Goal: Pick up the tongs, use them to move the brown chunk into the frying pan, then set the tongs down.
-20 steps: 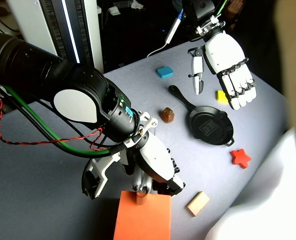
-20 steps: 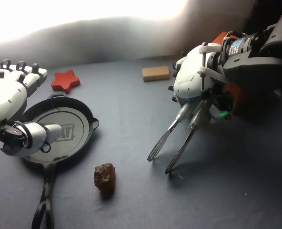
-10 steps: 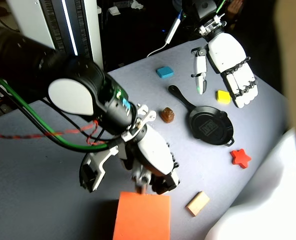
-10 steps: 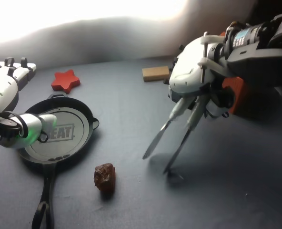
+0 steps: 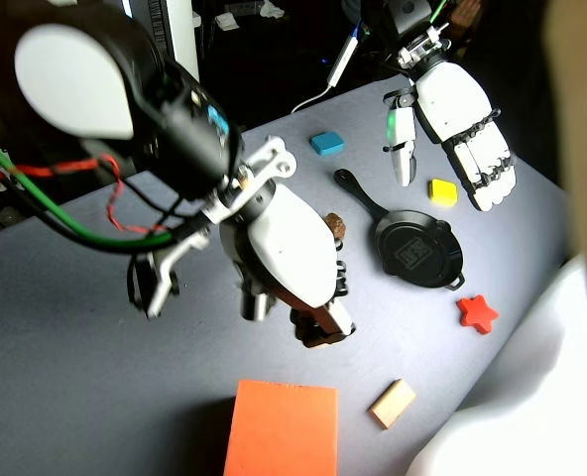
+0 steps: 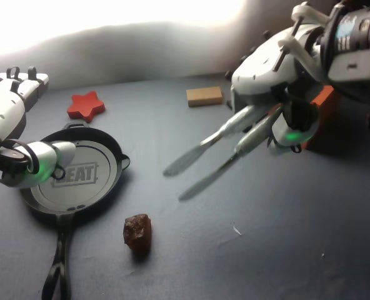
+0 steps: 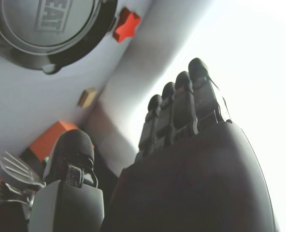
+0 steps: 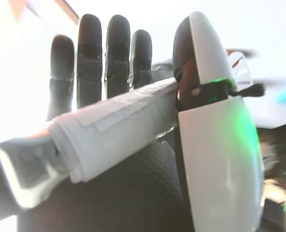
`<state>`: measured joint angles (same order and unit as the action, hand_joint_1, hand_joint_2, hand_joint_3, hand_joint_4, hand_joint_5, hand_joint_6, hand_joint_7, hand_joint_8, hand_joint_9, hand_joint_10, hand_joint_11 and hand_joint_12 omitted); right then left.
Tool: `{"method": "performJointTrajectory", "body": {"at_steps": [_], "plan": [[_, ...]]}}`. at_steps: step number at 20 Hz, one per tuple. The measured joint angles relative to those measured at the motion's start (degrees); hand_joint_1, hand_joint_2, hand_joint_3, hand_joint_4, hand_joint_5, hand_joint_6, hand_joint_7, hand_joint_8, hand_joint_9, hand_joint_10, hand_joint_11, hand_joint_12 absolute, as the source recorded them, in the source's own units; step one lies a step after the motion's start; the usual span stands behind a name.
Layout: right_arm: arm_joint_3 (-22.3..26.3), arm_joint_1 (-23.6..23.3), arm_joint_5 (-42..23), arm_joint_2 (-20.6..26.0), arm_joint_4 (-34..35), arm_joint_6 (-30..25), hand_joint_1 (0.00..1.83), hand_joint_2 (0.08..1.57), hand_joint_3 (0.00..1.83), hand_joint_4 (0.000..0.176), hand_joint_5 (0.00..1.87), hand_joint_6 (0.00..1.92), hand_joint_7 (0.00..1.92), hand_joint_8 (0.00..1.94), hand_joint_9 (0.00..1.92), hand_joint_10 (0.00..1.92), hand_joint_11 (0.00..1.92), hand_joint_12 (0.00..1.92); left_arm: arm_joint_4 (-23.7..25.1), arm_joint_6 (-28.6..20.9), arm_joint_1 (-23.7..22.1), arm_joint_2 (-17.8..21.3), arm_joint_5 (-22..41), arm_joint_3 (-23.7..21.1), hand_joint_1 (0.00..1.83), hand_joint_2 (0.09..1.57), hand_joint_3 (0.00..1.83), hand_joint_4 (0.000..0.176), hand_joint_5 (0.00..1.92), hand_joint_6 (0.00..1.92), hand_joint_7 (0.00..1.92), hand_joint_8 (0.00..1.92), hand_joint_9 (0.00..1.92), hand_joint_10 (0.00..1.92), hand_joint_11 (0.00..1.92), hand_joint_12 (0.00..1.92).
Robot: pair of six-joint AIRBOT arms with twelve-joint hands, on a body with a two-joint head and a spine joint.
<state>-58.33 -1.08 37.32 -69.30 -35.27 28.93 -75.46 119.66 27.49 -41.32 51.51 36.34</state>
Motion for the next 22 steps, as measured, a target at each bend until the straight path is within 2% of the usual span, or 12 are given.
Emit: {"method": "performJointTrajectory", "body": {"at_steps": [1,3,5,6,8,10,12,14,18,22], "plan": [[1.70,-0.22,1.44,0.72,-3.87,-5.77,1.07,1.21,0.00,0.000,0.80,0.11,0.87,0.00,0.79,0.03,0.23,1.35,-0.48,0.00,0.02,0.00,0.04,0.02,0.18,1.32,0.00,0.000,0.00,0.00,0.01,0.00,0.00,0.00,0.00,0.07],[4.55,-0.22,4.15,1.18,-9.38,-13.77,1.09,1.20,0.00,0.000,0.81,0.10,0.87,0.00,0.79,0.03,0.23,1.35,-0.20,0.00,0.02,0.00,0.07,0.02,0.16,1.32,0.00,0.000,0.00,0.00,0.01,0.00,0.02,0.00,0.00,0.16],[7.04,-0.22,6.91,0.92,-11.89,-18.51,1.09,1.20,0.00,0.000,0.79,0.09,0.87,0.00,0.79,0.03,0.23,1.35,-0.13,-0.02,0.09,0.00,0.04,0.02,0.21,1.32,0.00,0.000,0.00,0.00,0.02,0.00,0.03,0.00,0.00,0.19],[8.61,-0.15,9.11,0.20,-12.96,-21.92,1.10,1.20,0.00,0.000,0.79,0.09,0.87,0.00,0.79,0.03,0.22,1.34,-0.22,0.00,0.13,0.00,0.07,0.02,0.17,1.33,0.01,0.000,0.00,0.00,0.02,0.00,0.03,0.00,0.00,0.20],[10.36,0.55,11.17,-0.94,-15.72,-25.14,1.12,1.18,0.00,0.000,0.81,0.09,0.88,0.01,0.80,0.03,0.24,1.34,-0.35,0.00,0.13,0.00,0.09,0.02,0.15,1.33,0.00,0.007,0.01,0.00,0.05,0.01,0.05,0.01,0.00,0.24],[11.45,1.79,12.81,-2.49,-18.38,-29.22,1.08,1.20,0.00,0.000,0.80,0.07,0.86,0.00,0.78,0.02,0.20,1.36,-0.26,0.00,0.13,0.00,0.11,0.02,0.11,1.35,0.01,0.001,0.00,0.00,0.03,0.00,0.03,0.00,0.00,0.23],[11.58,2.54,13.77,-3.61,-19.28,-30.49,1.07,1.21,0.01,0.000,0.79,0.06,0.84,0.00,0.78,0.02,0.19,1.36,-0.22,0.02,0.20,0.00,0.13,0.02,0.11,1.35,0.01,0.000,0.01,0.00,0.04,0.00,0.04,0.00,0.00,0.21],[11.56,3.17,14.47,-5.05,-20.15,-31.17,1.08,1.20,0.00,0.000,0.79,0.06,0.84,0.00,0.77,0.02,0.18,1.36,-0.24,0.00,0.20,0.00,0.13,0.02,0.13,1.35,0.00,0.008,0.03,0.00,0.04,0.00,0.02,0.00,0.00,0.06],[11.58,3.63,14.12,-8.11,-22.27,-31.69,1.08,1.21,0.00,0.000,0.77,0.05,0.82,0.00,0.77,0.01,0.17,1.35,-0.31,-0.07,0.20,0.00,0.17,0.09,0.12,1.35,0.00,0.014,0.03,0.00,0.05,0.00,0.04,0.00,0.00,0.18],[10.84,3.61,13.92,-9.62,-22.73,-32.52,1.07,1.21,0.00,0.000,0.78,0.04,0.82,0.00,0.76,0.01,0.15,1.36,-0.24,-0.15,0.26,0.00,0.31,0.09,0.16,1.35,0.00,0.017,0.03,0.00,0.06,0.00,0.04,0.00,0.00,0.17]]}}
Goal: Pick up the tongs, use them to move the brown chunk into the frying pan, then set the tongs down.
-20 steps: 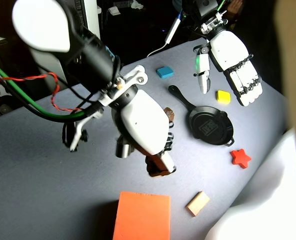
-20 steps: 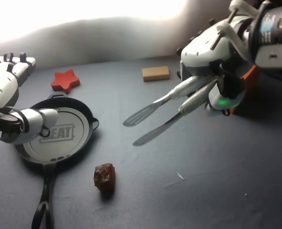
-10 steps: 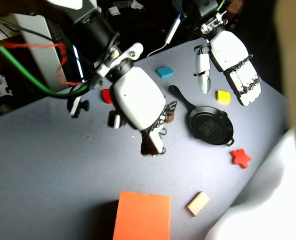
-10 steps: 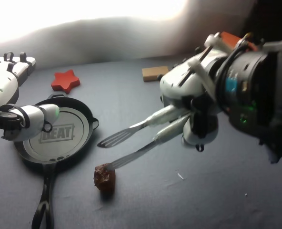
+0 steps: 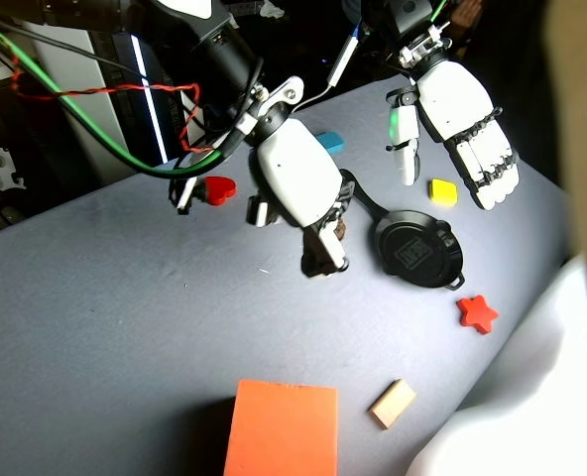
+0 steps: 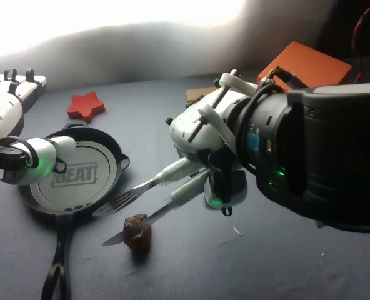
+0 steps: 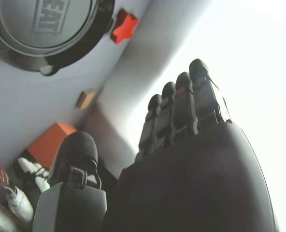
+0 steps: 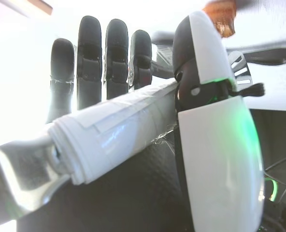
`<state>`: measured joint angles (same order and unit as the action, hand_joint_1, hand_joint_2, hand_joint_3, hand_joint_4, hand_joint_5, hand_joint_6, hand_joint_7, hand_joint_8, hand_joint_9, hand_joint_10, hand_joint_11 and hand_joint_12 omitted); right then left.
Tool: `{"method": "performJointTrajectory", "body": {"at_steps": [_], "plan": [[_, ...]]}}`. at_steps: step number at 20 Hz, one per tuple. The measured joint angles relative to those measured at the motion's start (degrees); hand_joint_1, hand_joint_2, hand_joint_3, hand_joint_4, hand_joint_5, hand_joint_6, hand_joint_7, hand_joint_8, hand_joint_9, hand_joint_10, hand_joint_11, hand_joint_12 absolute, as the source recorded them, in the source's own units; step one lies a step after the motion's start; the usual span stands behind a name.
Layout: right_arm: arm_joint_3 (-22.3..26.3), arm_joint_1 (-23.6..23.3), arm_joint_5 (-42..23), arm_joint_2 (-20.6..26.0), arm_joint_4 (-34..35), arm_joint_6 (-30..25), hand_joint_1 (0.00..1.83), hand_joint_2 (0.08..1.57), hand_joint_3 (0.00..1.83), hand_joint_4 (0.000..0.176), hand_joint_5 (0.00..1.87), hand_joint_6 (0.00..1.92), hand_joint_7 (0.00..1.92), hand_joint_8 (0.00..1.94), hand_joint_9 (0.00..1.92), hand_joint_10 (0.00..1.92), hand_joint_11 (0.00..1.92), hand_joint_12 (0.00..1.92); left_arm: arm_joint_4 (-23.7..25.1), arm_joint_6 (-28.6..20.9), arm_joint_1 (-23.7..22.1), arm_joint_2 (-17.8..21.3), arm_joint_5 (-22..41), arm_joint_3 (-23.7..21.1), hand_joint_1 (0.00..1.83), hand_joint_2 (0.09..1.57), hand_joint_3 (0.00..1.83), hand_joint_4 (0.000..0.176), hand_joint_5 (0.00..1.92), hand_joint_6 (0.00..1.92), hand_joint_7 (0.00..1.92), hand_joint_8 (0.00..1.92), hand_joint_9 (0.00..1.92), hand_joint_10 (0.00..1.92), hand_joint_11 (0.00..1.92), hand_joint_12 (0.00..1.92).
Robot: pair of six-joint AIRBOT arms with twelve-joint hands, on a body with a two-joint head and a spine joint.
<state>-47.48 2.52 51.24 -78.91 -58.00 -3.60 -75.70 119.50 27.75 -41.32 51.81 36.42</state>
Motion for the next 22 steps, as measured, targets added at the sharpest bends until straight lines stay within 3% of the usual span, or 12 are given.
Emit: {"method": "performJointTrajectory", "body": {"at_steps": [6,9,11,12,15,18,22], "plan": [[-0.70,0.02,1.49,-0.70,-0.28,-3.37,1.04,1.22,0.01,0.000,0.77,0.03,0.80,0.00,0.72,0.00,0.11,1.36,-0.04,0.20,-2.23,0.00,0.00,0.74,0.31,1.28,0.00,0.017,0.02,0.00,0.07,0.00,0.03,0.00,0.00,0.09],[-1.51,0.85,1.92,-1.57,-2.49,-6.34,1.07,1.20,0.00,0.000,0.77,0.03,0.81,0.00,0.74,0.01,0.10,1.36,-2.60,4.09,-5.66,0.00,-0.31,1.51,0.29,1.28,0.00,0.015,0.02,0.00,0.07,0.00,0.04,0.00,0.00,0.15],[-2.60,1.27,2.21,-2.19,-2.86,-6.60,1.03,1.22,0.01,0.000,0.76,0.02,0.79,0.00,0.71,0.00,0.07,1.36,-4.85,7.69,-8.35,0.00,-1.33,2.34,0.30,1.29,0.00,0.017,0.01,0.00,0.06,0.00,0.03,0.00,0.00,0.09],[-2.93,1.66,2.23,-2.29,-3.02,-6.62,1.02,1.23,0.01,0.000,0.75,0.02,0.78,0.00,0.70,0.00,0.06,1.35,-5.29,8.39,-9.09,0.00,-2.01,2.78,0.28,1.30,0.01,0.015,0.00,0.00,0.03,0.00,0.02,0.00,0.00,0.02],[-3.58,3.06,2.43,-2.67,-2.91,-6.62,1.02,1.21,0.00,0.000,0.73,0.01,0.76,0.00,0.68,0.00,0.04,1.37,-6.21,9.42,-10.62,0.00,-3.63,3.19,0.26,1.29,0.00,0.021,0.02,0.00,0.05,0.00,0.03,0.00,0.02,0.02],[-3.63,4.17,2.05,-2.86,-3.61,-6.67,1.01,1.21,0.00,0.000,0.73,0.01,0.74,0.00,0.66,0.00,0.03,1.38,-8.76,12.52,-12.41,0.00,-4.63,3.69,0.28,1.29,0.00,0.016,0.02,0.00,0.06,0.00,0.03,0.00,0.01,0.03],[-3.63,4.98,1.68,-2.89,-4.17,-6.67,1.02,1.20,0.00,0.000,0.73,0.01,0.75,0.01,0.69,0.01,0.04,1.38,-9.64,13.00,-13.68,0.00,-5.14,4.22,0.29,1.28,0.00,0.016,0.02,0.00,0.05,0.00,0.03,0.00,0.00,0.04]]}}
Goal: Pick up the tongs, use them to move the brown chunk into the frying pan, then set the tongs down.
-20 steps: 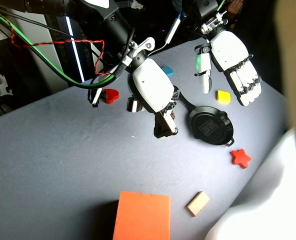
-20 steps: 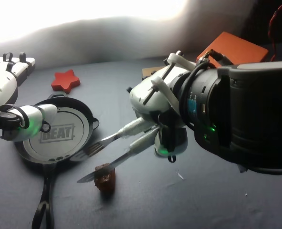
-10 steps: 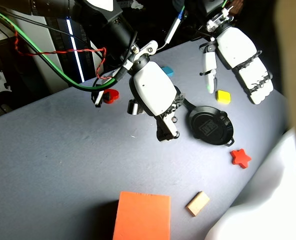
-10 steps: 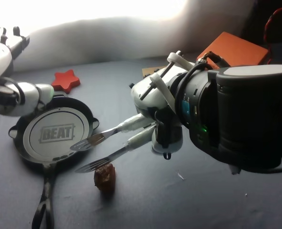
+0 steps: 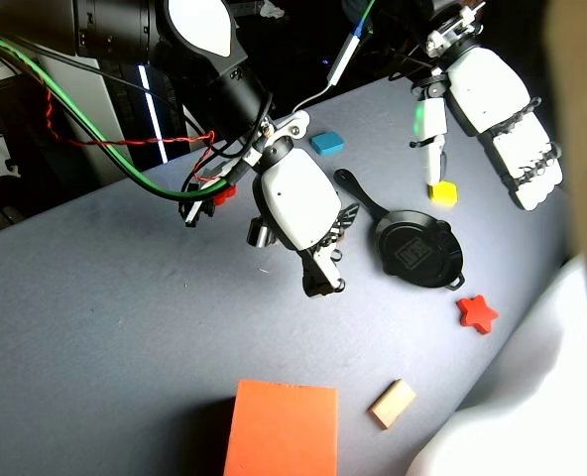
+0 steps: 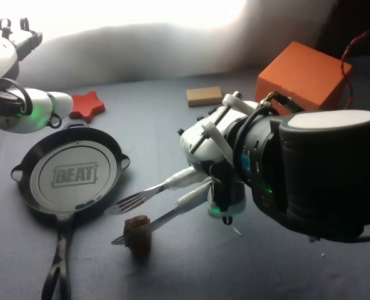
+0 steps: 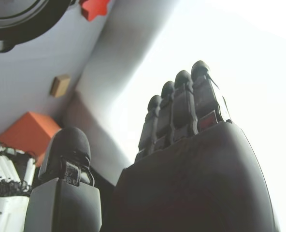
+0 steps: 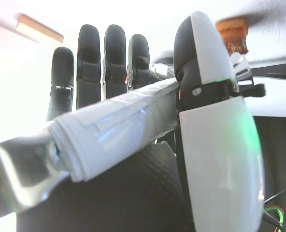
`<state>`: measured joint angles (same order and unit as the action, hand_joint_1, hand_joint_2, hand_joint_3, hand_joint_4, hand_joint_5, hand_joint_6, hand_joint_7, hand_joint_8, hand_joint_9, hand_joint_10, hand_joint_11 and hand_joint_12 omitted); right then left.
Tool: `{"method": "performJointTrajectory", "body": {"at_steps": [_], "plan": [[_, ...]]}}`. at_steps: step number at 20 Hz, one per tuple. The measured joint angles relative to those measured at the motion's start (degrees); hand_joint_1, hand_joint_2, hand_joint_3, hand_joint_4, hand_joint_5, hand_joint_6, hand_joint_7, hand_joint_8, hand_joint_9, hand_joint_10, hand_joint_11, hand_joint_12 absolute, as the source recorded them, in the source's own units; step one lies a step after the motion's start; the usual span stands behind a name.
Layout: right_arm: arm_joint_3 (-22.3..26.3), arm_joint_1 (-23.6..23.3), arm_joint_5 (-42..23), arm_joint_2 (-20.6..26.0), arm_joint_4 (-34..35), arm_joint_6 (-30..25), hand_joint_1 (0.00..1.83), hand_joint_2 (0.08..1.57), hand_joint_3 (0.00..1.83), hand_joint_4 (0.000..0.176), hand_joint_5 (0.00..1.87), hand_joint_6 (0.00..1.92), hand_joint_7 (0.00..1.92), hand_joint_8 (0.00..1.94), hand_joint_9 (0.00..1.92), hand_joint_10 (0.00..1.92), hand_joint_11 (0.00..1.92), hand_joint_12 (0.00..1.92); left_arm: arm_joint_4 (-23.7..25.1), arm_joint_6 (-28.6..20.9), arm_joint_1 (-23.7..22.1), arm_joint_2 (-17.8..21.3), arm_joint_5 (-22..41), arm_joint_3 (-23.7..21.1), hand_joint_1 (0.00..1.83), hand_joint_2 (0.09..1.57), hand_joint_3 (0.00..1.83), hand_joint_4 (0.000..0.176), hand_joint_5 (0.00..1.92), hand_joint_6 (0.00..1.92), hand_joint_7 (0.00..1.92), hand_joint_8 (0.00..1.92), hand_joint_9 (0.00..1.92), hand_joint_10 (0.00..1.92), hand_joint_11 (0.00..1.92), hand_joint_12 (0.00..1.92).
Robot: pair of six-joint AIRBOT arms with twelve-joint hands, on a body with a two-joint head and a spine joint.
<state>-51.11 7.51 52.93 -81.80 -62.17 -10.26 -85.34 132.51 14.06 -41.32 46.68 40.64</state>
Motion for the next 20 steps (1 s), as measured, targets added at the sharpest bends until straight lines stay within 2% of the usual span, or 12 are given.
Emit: {"method": "performJointTrajectory", "body": {"at_steps": [1,5,9,11,13,15,19,20], "plan": [[0.00,0.26,0.00,0.00,-0.20,0.04,1.02,1.20,0.00,0.000,0.73,0.01,0.75,0.00,0.68,0.01,0.04,1.37,-0.44,0.00,-0.11,0.00,-0.26,0.00,0.32,1.28,0.00,0.020,0.04,0.00,0.08,0.00,0.04,0.00,0.00,0.07],[-0.07,0.59,0.04,0.07,-0.07,0.46,1.00,1.22,0.01,0.000,0.70,0.00,0.71,0.00,0.63,0.00,0.00,1.37,-0.63,0.09,-0.37,0.07,-1.05,0.48,0.34,1.27,0.00,0.014,0.05,0.00,0.09,0.00,0.06,0.00,0.00,0.18],[-0.07,1.05,-0.07,0.31,-0.76,0.76,0.96,1.23,0.01,0.000,0.69,0.00,0.69,0.00,0.61,0.00,0.00,1.36,-0.81,0.09,-0.37,0.17,-1.33,0.66,0.31,1.28,0.00,0.017,0.04,0.00,0.06,0.01,0.02,0.01,0.00,0.05],[-0.13,1.99,-0.26,0.28,-1.88,0.35,0.98,1.22,0.00,0.000,0.69,0.00,0.69,0.00,0.62,0.00,0.00,1.36,-0.81,0.11,-0.37,0.17,-1.64,0.66,0.29,1.28,0.00,0.020,0.03,0.00,0.07,0.00,0.04,0.00,0.00,0.15],[-0.74,2.32,-0.35,-0.13,-2.05,0.22,0.97,1.22,0.00,0.000,0.66,0.00,0.67,0.00,0.60,0.00,0.00,1.35,-0.85,0.09,-0.37,0.17,-1.88,0.66,0.29,1.28,0.00,0.020,0.03,0.00,0.06,0.00,0.03,0.00,0.00,0.11],[-1.40,2.60,-0.48,-0.61,-2.54,0.13,0.95,1.23,0.00,0.000,0.66,0.00,0.66,0.00,0.60,0.00,0.00,1.35,-0.83,0.39,-0.37,0.17,-1.99,0.66,0.31,1.28,0.00,0.011,0.05,0.00,0.05,0.00,0.03,0.00,0.00,0.16],[-2.16,3.39,-0.83,-1.81,-2.99,-0.02,0.94,1.23,0.00,0.000,0.65,0.00,0.65,0.00,0.59,0.00,0.00,1.34,-1.55,1.38,-0.37,0.17,-2.08,0.66,0.33,1.27,0.00,0.016,0.05,0.00,0.07,0.00,0.04,0.00,0.00,0.16],[-2.21,3.56,-0.98,-2.08,-3.54,-0.02,0.94,1.22,0.00,0.000,0.67,0.01,0.66,0.01,0.60,0.00,0.00,1.34,-1.77,1.38,-0.37,0.17,-2.10,0.66,0.33,1.28,0.00,0.010,0.03,0.00,0.04,0.00,0.01,0.00,0.00,0.09]]}}
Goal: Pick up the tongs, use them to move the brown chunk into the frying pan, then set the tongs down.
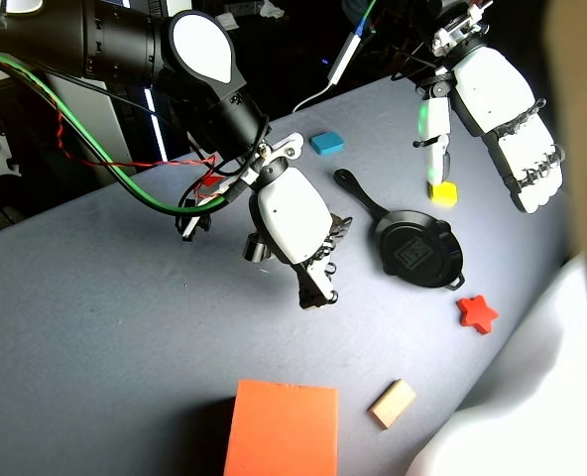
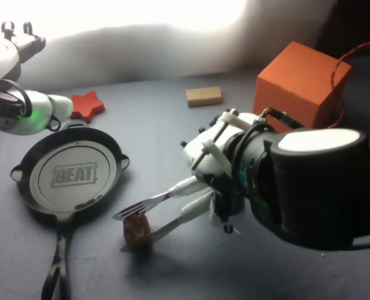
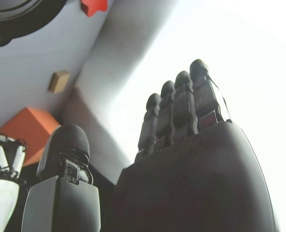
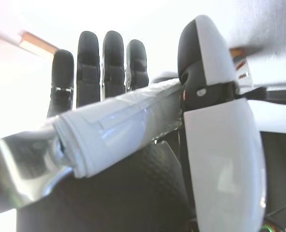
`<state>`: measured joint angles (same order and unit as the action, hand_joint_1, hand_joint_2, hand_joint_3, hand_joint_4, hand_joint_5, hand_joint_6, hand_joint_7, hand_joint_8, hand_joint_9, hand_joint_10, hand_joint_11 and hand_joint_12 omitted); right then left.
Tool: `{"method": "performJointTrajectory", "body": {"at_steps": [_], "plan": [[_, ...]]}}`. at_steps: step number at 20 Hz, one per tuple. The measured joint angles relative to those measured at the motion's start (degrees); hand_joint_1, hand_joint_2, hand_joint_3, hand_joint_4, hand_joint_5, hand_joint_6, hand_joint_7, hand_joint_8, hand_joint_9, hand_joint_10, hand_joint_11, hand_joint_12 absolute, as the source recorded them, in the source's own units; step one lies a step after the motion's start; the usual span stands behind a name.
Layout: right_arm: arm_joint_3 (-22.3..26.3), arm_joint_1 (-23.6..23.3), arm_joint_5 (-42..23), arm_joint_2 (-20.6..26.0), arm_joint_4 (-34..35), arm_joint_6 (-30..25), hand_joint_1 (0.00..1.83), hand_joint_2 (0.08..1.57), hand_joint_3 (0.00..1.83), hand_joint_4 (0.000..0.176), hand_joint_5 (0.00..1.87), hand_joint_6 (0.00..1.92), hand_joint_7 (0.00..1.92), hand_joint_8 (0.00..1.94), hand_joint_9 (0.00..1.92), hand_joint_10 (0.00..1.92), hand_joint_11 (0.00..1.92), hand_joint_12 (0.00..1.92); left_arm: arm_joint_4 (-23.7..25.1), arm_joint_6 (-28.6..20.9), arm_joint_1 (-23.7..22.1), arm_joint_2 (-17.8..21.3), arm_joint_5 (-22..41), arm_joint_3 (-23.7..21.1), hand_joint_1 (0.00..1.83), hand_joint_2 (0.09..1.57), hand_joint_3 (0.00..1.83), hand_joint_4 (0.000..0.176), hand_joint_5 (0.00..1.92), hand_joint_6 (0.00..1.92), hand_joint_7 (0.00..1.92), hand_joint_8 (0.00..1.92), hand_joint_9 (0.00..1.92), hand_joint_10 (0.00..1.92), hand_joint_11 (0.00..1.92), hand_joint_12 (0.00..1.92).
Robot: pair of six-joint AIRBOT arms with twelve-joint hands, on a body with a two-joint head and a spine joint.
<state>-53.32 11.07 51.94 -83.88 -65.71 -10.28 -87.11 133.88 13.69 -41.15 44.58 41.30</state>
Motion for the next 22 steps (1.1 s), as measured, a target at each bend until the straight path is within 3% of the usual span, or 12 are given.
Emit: {"method": "performJointTrajectory", "body": {"at_steps": [1,2,4,7,8,9,13,14,15,18,22], "plan": [[0.02,0.00,-0.09,-0.20,0.09,0.00,0.98,1.21,0.00,0.000,0.70,0.02,0.70,0.02,0.62,0.01,0.00,1.37,-0.02,0.04,0.00,0.00,-0.02,0.00,0.31,1.27,0.00,0.021,0.04,0.00,0.06,0.00,0.03,0.00,0.00,0.12],[0.02,-0.02,-0.28,-0.24,0.00,0.00,0.98,1.21,0.00,0.000,0.70,0.02,0.70,0.02,0.62,0.01,0.00,1.37,-0.02,0.04,-0.11,0.00,0.00,0.00,0.31,1.27,0.00,0.021,0.04,0.00,0.06,0.00,0.03,0.00,0.00,0.12],[0.02,-0.02,-0.52,-0.24,-0.15,0.02,1.00,1.22,0.00,0.000,0.73,0.03,0.75,0.03,0.68,0.04,0.05,1.39,0.04,0.04,-0.13,0.00,0.00,0.00,0.31,1.27,0.00,0.018,0.04,0.00,0.06,0.00,0.03,0.00,0.00,0.08],[0.02,-0.02,-0.46,-0.24,-0.15,0.04,1.04,1.20,0.00,0.000,0.82,0.06,0.86,0.04,0.78,0.08,0.19,1.39,0.04,0.04,-0.13,0.00,-0.02,0.00,0.33,1.28,0.00,0.006,0.04,0.00,0.07,0.00,0.03,0.00,0.00,0.17],[0.02,-0.02,-0.46,-0.22,-0.15,0.07,1.08,1.20,0.06,0.000,0.75,1.08,0.91,0.03,0.82,0.09,0.28,1.36,0.02,0.04,-0.13,0.00,-0.02,0.00,0.32,1.28,0.00,0.012,0.04,0.00,0.07,0.00,0.04,0.00,0.00,0.15],[0.02,-0.02,-0.50,-0.17,-0.15,0.07,1.08,1.24,0.03,0.000,0.72,1.31,0.96,0.04,0.86,0.11,0.30,1.38,0.00,0.11,-0.13,0.00,-0.02,0.00,0.33,1.28,0.00,0.008,0.05,0.00,0.07,0.00,0.04,0.00,0.00,0.15],[0.02,-0.02,-0.48,-0.13,-0.35,0.09,1.10,1.23,0.00,0.000,0.77,1.29,1.08,0.07,0.96,0.18,0.43,1.43,0.00,0.26,-0.13,0.00,-0.02,0.00,0.31,1.28,0.00,0.006,0.02,0.00,0.05,0.00,0.02,0.00,0.00,0.14],[0.02,-0.04,-0.46,-0.11,-0.33,0.09,1.17,1.16,0.03,0.000,0.81,1.26,0.99,0.81,1.00,0.23,0.49,1.41,0.00,0.26,-0.13,0.00,-0.04,0.00,0.34,1.27,0.00,0.004,0.03,0.01,0.07,0.01,0.03,0.01,0.00,0.15],[0.02,-0.07,-0.48,-0.11,-0.35,0.09,1.20,1.16,0.00,0.005,0.85,1.22,0.97,0.99,1.03,0.38,0.58,1.41,0.02,0.26,-0.13,0.00,-0.04,0.00,0.32,1.28,0.00,0.002,0.02,0.00,0.04,0.00,0.02,0.00,0.00,0.15],[0.02,-0.09,-0.48,0.00,-0.33,0.20,1.20,1.14,0.00,0.010,0.88,1.16,1.00,0.99,1.01,0.62,0.63,1.42,0.00,0.66,-0.13,0.00,-0.07,0.00,0.33,1.28,0.00,0.000,0.04,0.00,0.05,0.00,0.04,0.00,0.00,0.19],[0.02,-0.09,-0.44,0.07,-0.35,0.33,1.22,1.14,0.00,0.000,0.86,1.12,1.04,1.00,1.04,0.70,0.62,1.47,0.02,0.66,-0.13,0.00,-0.24,0.00,0.34,1.27,0.00,0.008,0.03,0.01,0.07,0.00,0.04,0.00,0.00,0.14]]}}
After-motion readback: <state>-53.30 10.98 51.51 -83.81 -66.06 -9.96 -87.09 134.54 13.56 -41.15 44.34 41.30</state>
